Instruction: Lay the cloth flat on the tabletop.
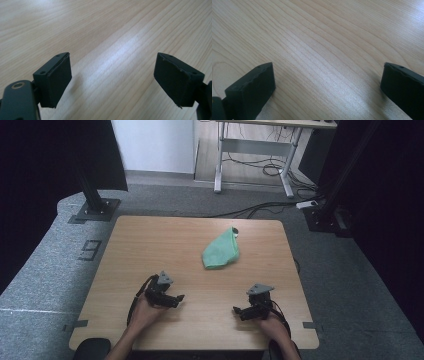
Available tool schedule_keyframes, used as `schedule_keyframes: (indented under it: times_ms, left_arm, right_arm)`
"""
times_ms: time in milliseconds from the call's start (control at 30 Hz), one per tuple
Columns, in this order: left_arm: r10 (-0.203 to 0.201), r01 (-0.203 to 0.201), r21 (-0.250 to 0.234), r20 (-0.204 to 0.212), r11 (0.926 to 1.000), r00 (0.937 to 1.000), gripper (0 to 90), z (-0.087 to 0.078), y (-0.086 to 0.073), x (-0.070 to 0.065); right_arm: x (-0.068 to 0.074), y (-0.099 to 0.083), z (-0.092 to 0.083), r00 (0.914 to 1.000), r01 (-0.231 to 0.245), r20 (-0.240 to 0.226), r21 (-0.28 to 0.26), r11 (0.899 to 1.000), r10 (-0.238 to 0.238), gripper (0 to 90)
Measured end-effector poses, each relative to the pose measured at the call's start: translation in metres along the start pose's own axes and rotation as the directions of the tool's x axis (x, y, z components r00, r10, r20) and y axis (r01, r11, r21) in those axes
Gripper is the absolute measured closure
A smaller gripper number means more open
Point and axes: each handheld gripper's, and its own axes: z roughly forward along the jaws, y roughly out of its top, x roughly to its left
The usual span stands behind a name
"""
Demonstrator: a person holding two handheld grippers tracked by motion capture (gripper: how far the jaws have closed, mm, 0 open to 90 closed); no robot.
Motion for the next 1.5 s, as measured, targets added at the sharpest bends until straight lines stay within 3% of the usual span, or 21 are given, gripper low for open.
schedule_keyframes:
  times_ms: [900, 1500]
  left_arm:
    - [0.071, -0.071, -0.032, 0.022, 0.997, 0.9972, 31.4, 0.016, 0.052, 0.002]
    - [0.106, -0.103, -0.038, 0.069, 0.9939, 0.992, 44.8, 0.037, 0.093, -0.003]
  right_arm:
    - [0.0, 0.0, 0.0, 1.0, 0.001, 0.0, 0.0, 1.0, -0.001, 0.0]
    - [0.0, 0.0, 0.0, 1.0, 0.0, 0.0, 0.0, 1.0, 0.0, 0.0]
